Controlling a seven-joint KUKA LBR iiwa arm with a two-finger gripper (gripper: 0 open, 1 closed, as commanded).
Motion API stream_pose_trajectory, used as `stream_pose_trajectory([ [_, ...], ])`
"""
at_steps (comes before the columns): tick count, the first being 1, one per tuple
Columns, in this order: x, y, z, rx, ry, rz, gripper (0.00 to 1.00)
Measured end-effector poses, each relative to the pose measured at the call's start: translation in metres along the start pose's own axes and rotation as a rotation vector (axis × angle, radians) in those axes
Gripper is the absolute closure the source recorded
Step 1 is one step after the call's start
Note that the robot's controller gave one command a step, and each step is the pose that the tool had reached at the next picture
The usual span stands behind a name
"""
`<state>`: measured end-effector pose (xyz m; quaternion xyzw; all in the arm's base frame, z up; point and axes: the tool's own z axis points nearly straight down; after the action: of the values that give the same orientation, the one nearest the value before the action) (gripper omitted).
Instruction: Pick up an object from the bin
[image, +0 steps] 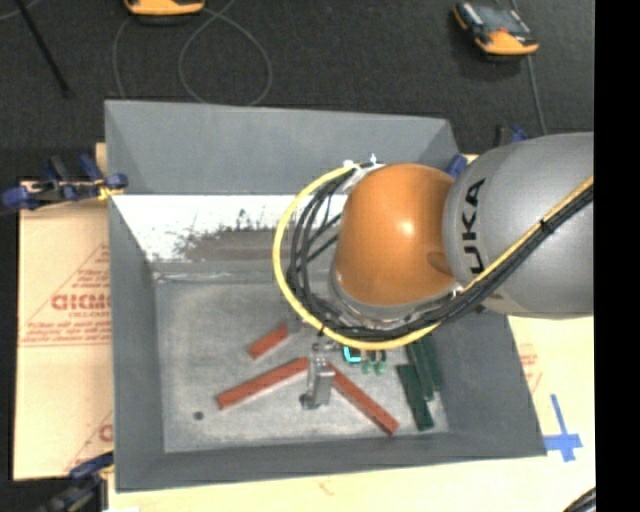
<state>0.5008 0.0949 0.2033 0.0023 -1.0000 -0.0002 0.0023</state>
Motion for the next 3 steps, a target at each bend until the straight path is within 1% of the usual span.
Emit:
stream_pose_trajectory([
  [1,-0.031,-0.004,0.134,-0.003,-0.017,0.089,0.0],
  [2,-0.034,-0.004,0.128,-0.004,-0.024,0.093,1.0],
  [3,-0.068,-0.019,0.129,-0.003,-0.009,0.083,1.0],
])
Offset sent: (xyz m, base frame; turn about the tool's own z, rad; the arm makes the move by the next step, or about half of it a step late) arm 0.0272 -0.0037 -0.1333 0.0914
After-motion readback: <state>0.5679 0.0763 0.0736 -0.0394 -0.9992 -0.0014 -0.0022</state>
